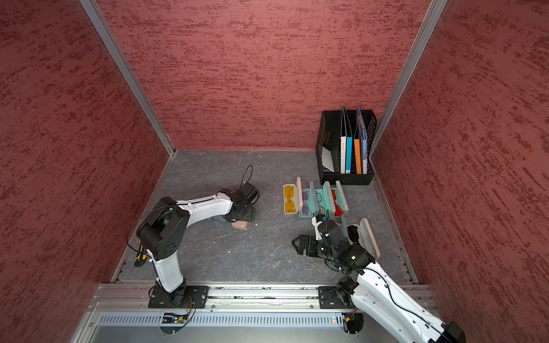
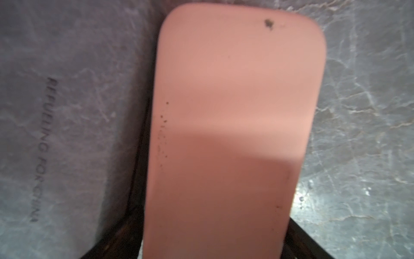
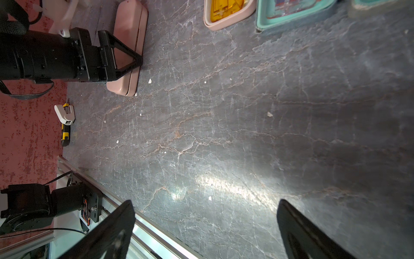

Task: Close the glasses case
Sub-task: Move the glasses case to the center of the board.

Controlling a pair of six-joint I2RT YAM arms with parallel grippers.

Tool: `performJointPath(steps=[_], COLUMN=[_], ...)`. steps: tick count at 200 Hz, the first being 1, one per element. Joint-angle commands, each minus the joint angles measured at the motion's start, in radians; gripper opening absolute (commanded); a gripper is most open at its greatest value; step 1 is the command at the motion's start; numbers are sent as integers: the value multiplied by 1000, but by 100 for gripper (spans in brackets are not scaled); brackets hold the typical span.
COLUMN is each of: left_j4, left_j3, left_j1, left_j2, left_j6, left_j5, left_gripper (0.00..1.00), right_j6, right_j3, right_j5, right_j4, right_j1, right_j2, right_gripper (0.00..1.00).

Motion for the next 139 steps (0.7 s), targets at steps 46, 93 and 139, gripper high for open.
performJointPath(steps=[46,93,139], left_j4=[-24,86,243], left_j3=[-5,-86,-239], left_j1=[-60,-141,-244], left_j2=[-183,-338,-494], left_j6=[-40,-88,-153], left_j5=[-5,116,252], left_gripper=[94,95,99], right_j6=[22,122,147], right_j3=[77,121,142], right_j5=[80,394,505], right_j4=[-102,-266,-236], right_j1=[-3,-3,-5], right_j2=[33,107,274], right_gripper=[98,98,98])
